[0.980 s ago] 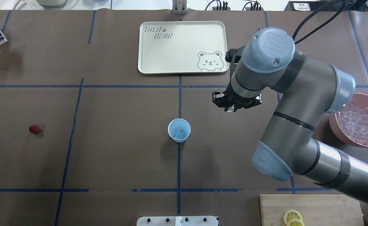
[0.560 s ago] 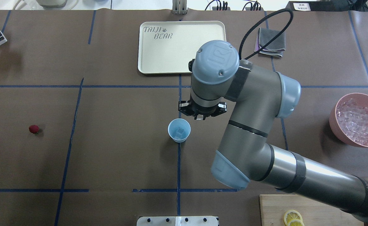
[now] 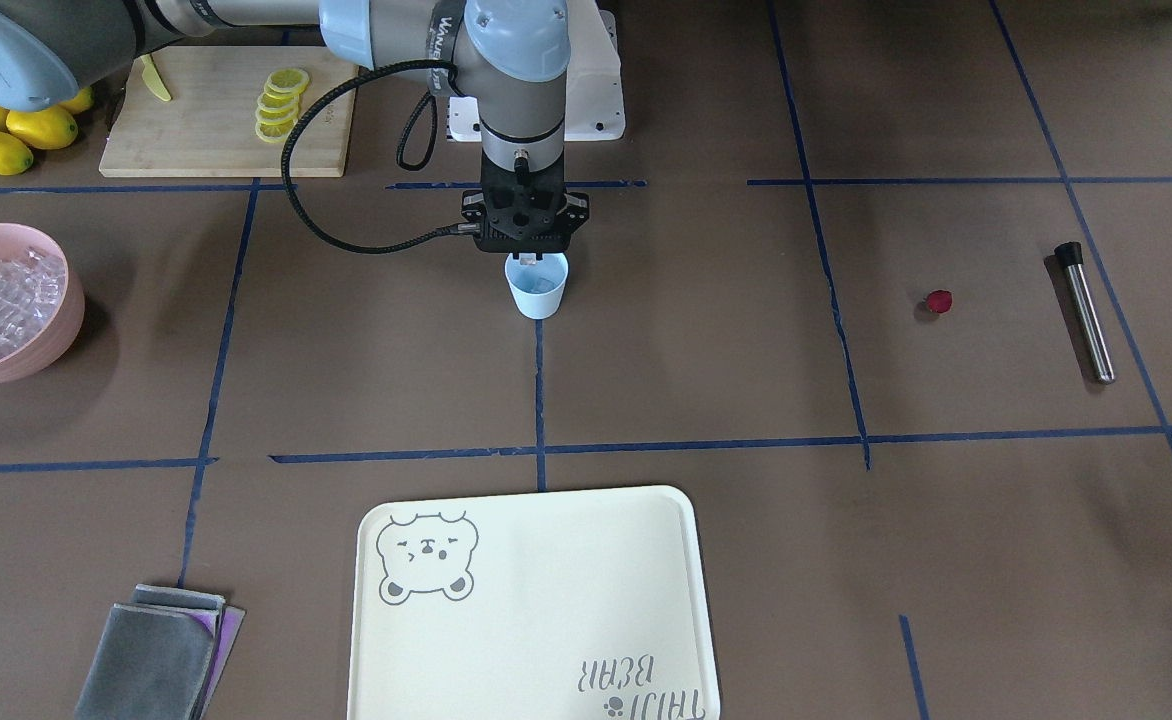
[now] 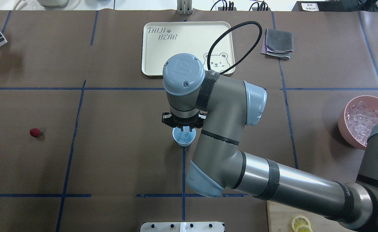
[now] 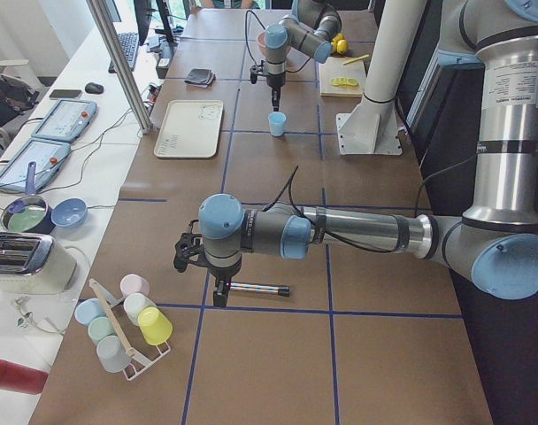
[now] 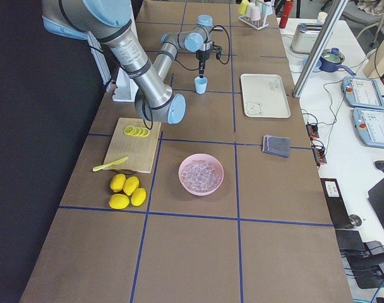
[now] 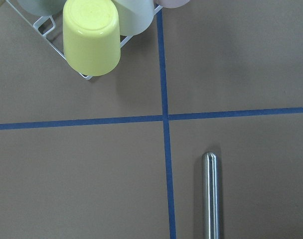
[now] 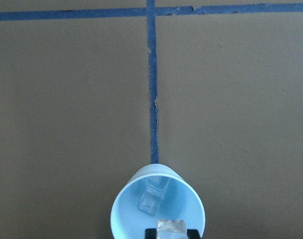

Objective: Mash ice and strawberries in cup
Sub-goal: 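Open the right gripper to drop the ice cube into the cup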

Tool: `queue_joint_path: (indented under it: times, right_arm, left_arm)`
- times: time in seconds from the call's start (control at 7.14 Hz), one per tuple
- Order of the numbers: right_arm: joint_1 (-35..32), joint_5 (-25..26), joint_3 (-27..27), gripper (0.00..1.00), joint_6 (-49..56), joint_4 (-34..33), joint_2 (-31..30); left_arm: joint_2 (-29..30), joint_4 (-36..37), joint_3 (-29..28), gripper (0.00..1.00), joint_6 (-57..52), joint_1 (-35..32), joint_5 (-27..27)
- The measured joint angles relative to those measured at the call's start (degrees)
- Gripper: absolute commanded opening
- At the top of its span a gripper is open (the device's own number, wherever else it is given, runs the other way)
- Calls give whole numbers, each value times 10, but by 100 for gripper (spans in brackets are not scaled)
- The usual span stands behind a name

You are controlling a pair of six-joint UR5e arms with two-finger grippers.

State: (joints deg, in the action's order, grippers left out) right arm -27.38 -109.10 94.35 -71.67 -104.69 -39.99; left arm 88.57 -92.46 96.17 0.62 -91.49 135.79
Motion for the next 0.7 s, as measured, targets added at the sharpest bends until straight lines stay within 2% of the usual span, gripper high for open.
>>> queue_joint_path:
  times: [0.14,0.28,0.42,0.56,0.7]
  right_arm:
    - [3,0,-2,25,-1,0,1]
    - [4,1,-3,60,-1,0,2]
    - [4,1,-3,88,-1,0,2]
    - [4,0,-4,95,-1,0,1]
    - [4,0,-4,98,-1,0,0]
  left_arm:
    - [0,0,0,100,0,0,0]
    - [0,0,0,100,0,0,0]
    - [1,0,0,100,0,0,0]
    - [1,0,1,100,0,0,0]
    - [1,0,2,100,0,0,0]
